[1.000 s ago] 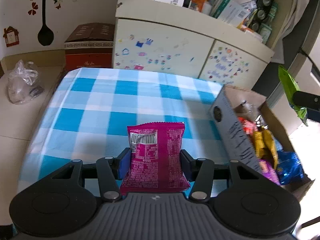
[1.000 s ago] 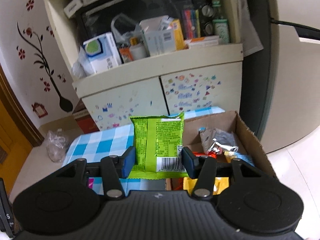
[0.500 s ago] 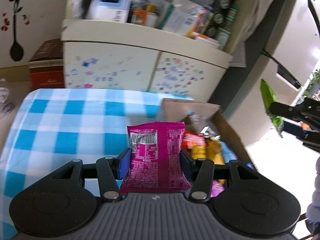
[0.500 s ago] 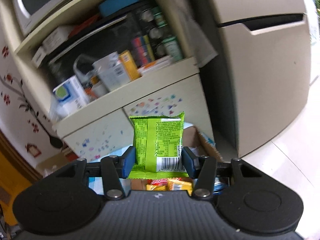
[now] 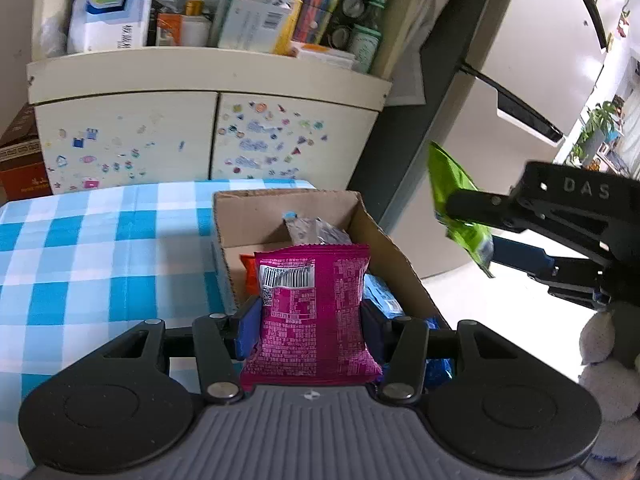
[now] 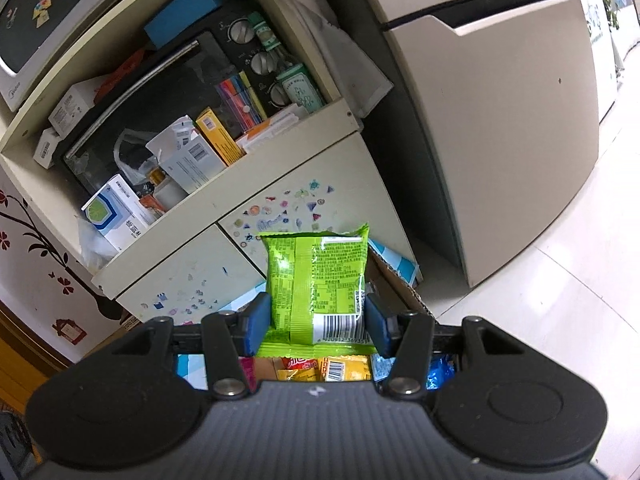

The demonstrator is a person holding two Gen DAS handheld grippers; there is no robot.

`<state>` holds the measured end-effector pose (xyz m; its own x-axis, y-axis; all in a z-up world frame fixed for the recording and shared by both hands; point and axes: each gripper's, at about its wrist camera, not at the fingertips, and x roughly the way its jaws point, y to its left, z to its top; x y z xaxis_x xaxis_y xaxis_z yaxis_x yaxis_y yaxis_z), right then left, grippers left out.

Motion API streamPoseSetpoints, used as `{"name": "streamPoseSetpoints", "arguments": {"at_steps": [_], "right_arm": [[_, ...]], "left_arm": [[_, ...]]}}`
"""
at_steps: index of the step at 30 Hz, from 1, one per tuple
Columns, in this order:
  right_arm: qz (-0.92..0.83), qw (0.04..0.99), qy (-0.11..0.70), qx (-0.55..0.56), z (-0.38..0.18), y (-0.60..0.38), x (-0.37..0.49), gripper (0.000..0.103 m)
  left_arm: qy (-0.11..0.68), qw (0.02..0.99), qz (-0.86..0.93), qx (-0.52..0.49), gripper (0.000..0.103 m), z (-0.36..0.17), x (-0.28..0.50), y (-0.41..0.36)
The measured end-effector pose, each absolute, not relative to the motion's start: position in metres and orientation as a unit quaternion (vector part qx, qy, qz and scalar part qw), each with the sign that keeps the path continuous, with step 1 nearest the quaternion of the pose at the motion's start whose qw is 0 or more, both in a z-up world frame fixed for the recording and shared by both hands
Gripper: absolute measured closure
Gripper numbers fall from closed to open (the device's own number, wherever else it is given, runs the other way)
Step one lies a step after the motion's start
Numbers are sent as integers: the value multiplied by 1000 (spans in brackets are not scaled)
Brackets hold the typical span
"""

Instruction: Organize snacks

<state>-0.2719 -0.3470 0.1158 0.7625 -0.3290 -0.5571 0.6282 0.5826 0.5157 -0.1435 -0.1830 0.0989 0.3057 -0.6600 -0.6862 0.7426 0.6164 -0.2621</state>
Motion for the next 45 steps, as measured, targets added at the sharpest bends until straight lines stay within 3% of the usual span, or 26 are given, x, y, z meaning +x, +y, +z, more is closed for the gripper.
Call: {"name": "streamPoseSetpoints", "arguments": {"at_steps": [5, 7, 9, 11, 26, 45], "right_arm": [[-275, 861, 212, 372, 111, -349, -271, 49], [-275, 859, 211, 378, 110, -350, -271, 46], [-275, 856, 208, 386, 110, -351, -273, 32], [-276, 855, 201, 390, 110, -352, -275, 31], [-288, 853, 221, 375, 111, -344, -281, 19], [-341, 837, 300, 305, 94, -314, -291, 15]], "left_arm": [[401, 802, -438, 61, 41, 95, -150, -196], [397, 805, -435, 68, 29, 97, -155, -198], [388, 814, -425, 79, 7, 99, -159, -200], [383, 821, -414, 88, 3, 102, -163, -199], [412, 825, -367, 123, 0, 108, -169, -179], [438, 834, -313, 121, 0, 104, -157, -148]]}}
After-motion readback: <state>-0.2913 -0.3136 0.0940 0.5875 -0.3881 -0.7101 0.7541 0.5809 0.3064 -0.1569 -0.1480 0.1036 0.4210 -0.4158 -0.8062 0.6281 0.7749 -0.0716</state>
